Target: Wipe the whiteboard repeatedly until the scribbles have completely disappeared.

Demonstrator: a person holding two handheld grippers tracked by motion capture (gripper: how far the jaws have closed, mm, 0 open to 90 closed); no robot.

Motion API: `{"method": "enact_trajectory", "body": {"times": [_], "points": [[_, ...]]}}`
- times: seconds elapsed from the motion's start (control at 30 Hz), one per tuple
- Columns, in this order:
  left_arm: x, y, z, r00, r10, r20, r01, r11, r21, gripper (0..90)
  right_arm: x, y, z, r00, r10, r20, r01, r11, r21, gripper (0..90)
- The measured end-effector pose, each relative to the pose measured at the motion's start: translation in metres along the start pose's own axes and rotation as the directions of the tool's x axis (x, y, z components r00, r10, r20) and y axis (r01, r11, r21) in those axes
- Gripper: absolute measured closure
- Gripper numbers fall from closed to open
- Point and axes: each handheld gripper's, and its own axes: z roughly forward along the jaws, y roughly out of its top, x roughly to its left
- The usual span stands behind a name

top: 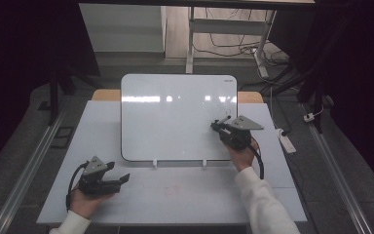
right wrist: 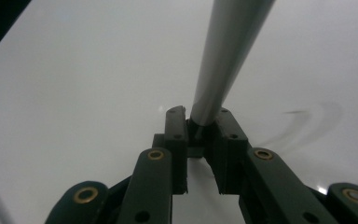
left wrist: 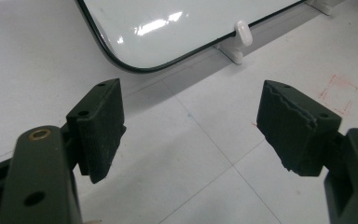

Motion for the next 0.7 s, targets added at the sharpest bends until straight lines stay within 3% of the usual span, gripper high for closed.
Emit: {"method": "enact_trajectory", "body": {"times": [0.07, 0.1, 0.2, 0.27, 0.37, 0.4, 0.47, 0.5, 0.57, 0.6, 0.67, 0.7], "points": [[-0.001, 0.000, -0.002, 1.0000, 0.001, 0.000, -0.001, 1.0000, -0.006, 23.9, -0.012, 0.002, -0.004, 0.9978, 0.049, 0.045, -0.048, 0.998, -0.031, 77.8], [-0.001, 0.000, -0.002, 1.0000, 0.001, -0.002, -0.001, 1.0000, -0.007, 23.9, -0.013, 0.001, -0.004, 0.9972, 0.063, 0.040, -0.062, 0.998, -0.031, 77.8], [0.001, 0.000, 0.000, 1.0000, -0.003, -0.001, 0.003, 1.0000, -0.002, 23.9, 0.003, -0.003, -0.003, 0.9998, 0.011, -0.019, -0.011, 1.000, 0.022, 77.8], [0.001, 0.000, 0.001, 1.0000, -0.001, 0.000, 0.001, 1.0000, 0.002, 23.9, 0.007, -0.005, -0.003, 0.9994, -0.030, -0.017, 0.031, 0.999, 0.032, 77.8], [-0.001, 0.000, -0.001, 1.0000, 0.002, 0.000, -0.002, 1.0000, -0.003, 23.9, -0.014, -0.004, -0.011, 0.9968, 0.060, 0.054, -0.058, 0.998, -0.028, 77.8], [-0.001, 0.000, -0.001, 1.0000, 0.000, -0.001, 0.000, 1.0000, -0.005, 23.9, -0.017, -0.005, -0.012, 0.9954, 0.078, 0.056, -0.076, 0.997, -0.032, 77.8], [0.000, 0.000, 0.000, 1.0000, -0.003, -0.001, 0.003, 1.0000, -0.004, 23.9, -0.009, -0.006, -0.011, 0.9979, 0.055, 0.035, -0.055, 0.998, -0.012, 77.8], [0.001, 0.000, 0.000, 1.0000, -0.004, 0.000, 0.004, 1.0000, -0.001, 23.9, -0.001, -0.007, -0.008, 0.9996, 0.028, 0.008, -0.028, 1.000, 0.008, 77.8], [0.001, 0.000, 0.001, 1.0000, -0.001, -0.001, 0.001, 1.0000, 0.004, 23.8, 0.008, -0.006, -0.005, 0.9993, -0.038, 0.004, 0.038, 0.999, 0.033, 77.8], [0.000, 0.000, 0.001, 1.0000, -0.001, -0.001, 0.001, 1.0000, 0.002, 23.9, 0.003, -0.005, -0.005, 0.9998, -0.018, 0.001, 0.018, 1.000, 0.026, 77.8], [-0.001, 0.000, -0.001, 1.0000, 0.000, -0.001, 0.000, 1.0000, -0.003, 23.8, -0.012, -0.003, -0.010, 0.9981, 0.027, 0.055, -0.027, 1.000, -0.009, 77.8], [-0.001, 0.000, -0.002, 1.0000, -0.001, -0.001, 0.001, 1.0000, -0.007, 23.9, -0.017, -0.003, -0.012, 0.9967, 0.056, 0.058, -0.055, 0.998, -0.017, 77.8]]}}
